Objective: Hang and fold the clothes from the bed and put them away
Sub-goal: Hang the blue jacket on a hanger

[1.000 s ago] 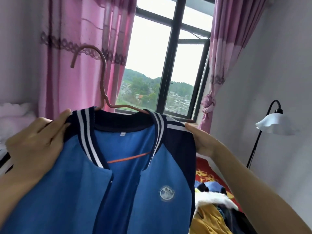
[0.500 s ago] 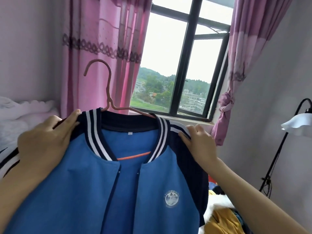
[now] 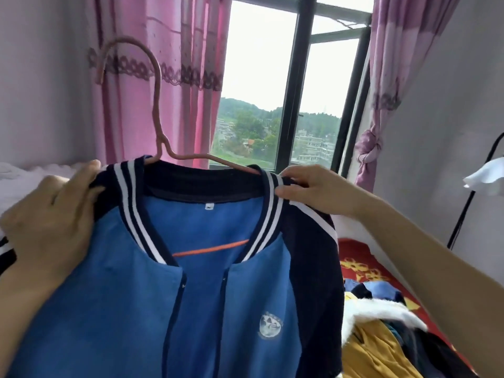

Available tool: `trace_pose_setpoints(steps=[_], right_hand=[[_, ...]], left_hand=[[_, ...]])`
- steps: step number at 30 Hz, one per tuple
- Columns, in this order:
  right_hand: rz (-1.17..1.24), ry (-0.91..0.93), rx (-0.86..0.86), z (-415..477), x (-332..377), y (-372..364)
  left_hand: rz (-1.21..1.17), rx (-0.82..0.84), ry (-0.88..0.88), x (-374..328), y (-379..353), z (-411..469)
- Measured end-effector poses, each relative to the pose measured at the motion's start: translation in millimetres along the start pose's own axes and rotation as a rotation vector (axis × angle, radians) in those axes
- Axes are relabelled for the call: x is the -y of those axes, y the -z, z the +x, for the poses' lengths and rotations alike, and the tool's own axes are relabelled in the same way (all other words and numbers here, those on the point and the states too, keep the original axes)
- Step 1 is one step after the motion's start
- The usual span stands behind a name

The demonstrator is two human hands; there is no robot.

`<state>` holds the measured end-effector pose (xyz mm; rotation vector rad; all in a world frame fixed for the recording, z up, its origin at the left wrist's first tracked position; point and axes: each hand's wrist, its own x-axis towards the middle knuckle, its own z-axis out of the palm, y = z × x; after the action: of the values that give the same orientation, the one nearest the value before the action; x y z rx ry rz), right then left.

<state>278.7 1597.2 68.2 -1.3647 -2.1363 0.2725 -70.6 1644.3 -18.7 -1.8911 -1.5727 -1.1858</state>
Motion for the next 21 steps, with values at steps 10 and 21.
trace_pose_setpoints(steps=[10,21], right_hand=[[-0.010,0.093,-0.068,23.5,-7.4,-61.8],[-0.269,0.115,0.127,35.2,1.4,-86.3]], left_hand=[[-0.581,0.182,0.104,-3.6,36.2,-13.2],[-0.576,0.191,0.121,-31.3,42.3,-58.6]])
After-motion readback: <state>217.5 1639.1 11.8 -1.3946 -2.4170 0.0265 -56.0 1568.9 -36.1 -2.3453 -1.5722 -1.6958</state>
